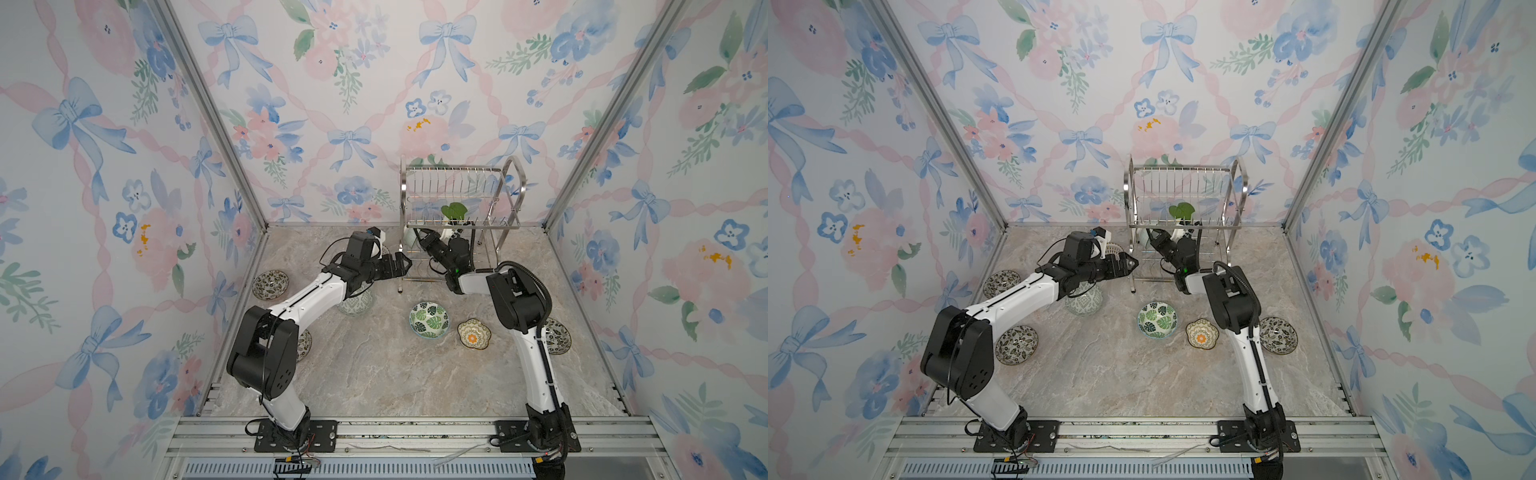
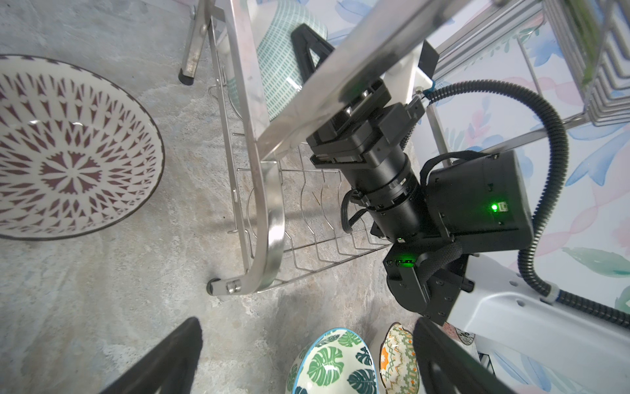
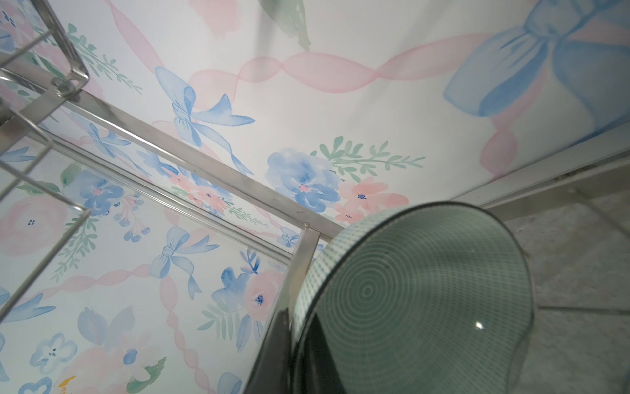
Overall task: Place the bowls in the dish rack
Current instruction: 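Lower the held mint-green bowl upright into a rack slot with the right gripper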
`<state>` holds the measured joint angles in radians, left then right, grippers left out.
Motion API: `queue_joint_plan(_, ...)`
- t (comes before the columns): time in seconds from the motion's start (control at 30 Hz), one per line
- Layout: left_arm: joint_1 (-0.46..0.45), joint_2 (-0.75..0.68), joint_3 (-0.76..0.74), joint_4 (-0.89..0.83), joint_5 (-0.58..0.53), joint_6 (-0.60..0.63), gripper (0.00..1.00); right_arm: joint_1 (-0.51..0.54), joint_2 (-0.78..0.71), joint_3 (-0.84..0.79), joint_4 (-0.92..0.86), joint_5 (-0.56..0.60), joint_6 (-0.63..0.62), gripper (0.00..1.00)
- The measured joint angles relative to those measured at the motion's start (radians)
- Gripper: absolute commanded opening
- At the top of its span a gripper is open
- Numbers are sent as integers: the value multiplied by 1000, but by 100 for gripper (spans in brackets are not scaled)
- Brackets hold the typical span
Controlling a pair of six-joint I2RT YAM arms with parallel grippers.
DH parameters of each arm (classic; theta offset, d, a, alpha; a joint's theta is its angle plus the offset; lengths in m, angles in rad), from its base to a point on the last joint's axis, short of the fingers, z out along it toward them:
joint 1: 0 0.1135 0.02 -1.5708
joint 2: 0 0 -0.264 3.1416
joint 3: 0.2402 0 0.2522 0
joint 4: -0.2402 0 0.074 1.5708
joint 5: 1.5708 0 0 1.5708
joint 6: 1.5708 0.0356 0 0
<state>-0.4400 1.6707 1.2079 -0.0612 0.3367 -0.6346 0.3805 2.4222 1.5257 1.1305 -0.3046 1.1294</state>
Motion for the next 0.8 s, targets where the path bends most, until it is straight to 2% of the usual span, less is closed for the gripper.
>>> queue_joint_plan(0.33, 0, -11, 0, 0, 0, 0, 98, -1, -8, -3, -17, -22, -31, 12)
queue_joint_plan(0.8, 0, -28, -22, 0, 0, 0, 98, -7, -45, -24, -74, -41, -72, 19)
